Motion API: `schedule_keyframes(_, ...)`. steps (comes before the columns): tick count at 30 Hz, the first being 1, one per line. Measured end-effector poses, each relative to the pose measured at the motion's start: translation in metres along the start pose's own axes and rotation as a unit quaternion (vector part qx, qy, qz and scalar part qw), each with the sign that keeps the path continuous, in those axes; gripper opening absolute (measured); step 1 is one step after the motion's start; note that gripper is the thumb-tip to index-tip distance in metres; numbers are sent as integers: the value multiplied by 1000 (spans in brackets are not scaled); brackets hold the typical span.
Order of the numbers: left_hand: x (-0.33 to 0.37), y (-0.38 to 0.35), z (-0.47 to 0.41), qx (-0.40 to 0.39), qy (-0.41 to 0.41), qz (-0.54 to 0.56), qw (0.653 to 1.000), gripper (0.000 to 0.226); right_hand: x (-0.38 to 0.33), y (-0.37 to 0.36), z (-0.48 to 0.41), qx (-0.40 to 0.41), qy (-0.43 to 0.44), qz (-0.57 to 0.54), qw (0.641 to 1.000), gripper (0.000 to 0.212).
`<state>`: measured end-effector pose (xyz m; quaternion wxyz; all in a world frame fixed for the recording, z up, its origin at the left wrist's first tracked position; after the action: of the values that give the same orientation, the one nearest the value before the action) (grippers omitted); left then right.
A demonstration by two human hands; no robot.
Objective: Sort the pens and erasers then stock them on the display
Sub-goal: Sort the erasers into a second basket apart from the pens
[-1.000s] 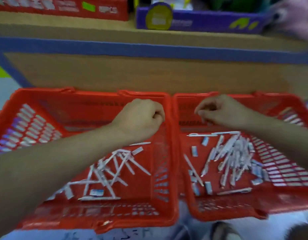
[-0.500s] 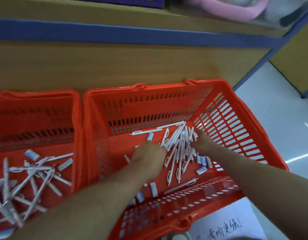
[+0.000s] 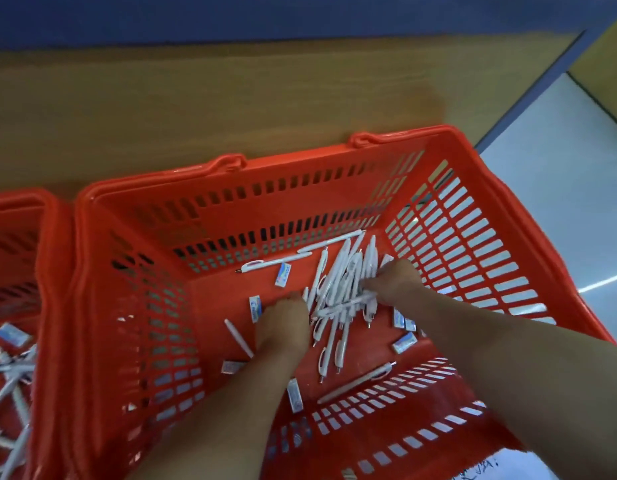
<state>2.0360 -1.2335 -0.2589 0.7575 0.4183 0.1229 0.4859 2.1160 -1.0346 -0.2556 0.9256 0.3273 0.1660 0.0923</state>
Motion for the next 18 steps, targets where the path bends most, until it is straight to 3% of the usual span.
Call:
schedule_keyframes(3, -11, 8, -6, 18, 23, 77, 997, 26, 2, 0, -3, -68, 16, -68, 995, 41)
schedule_keyframes(6, -11, 15, -10, 55, 15, 156, 986, 31, -4, 6, 7, -126, 22, -144, 981, 33)
schedule_keyframes(10, 3, 12, -16, 55, -28, 103, 993, 23, -22, 12, 30, -191, 56, -120, 973, 26)
schedule_keyframes(15, -2, 14, -11, 10, -22, 73, 997, 22, -24, 19, 51, -257, 57, -151, 953, 31)
schedule_keyframes(18, -4, 32, -1, -25, -21, 49, 998, 28, -31, 29, 66, -246, 82, -196, 946, 27)
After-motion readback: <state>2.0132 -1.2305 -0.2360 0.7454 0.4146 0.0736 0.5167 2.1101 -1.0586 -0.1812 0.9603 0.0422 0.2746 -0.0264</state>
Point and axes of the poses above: each hand's wrist, its own z-axis away from the middle knuckle, its own y-axis out of the back of the hand, x = y × z, the point moved 7 cm from there along -z, towards the middle knuckle, and after that the axes turned 10 degrees about -x, right-handed, at the moved point
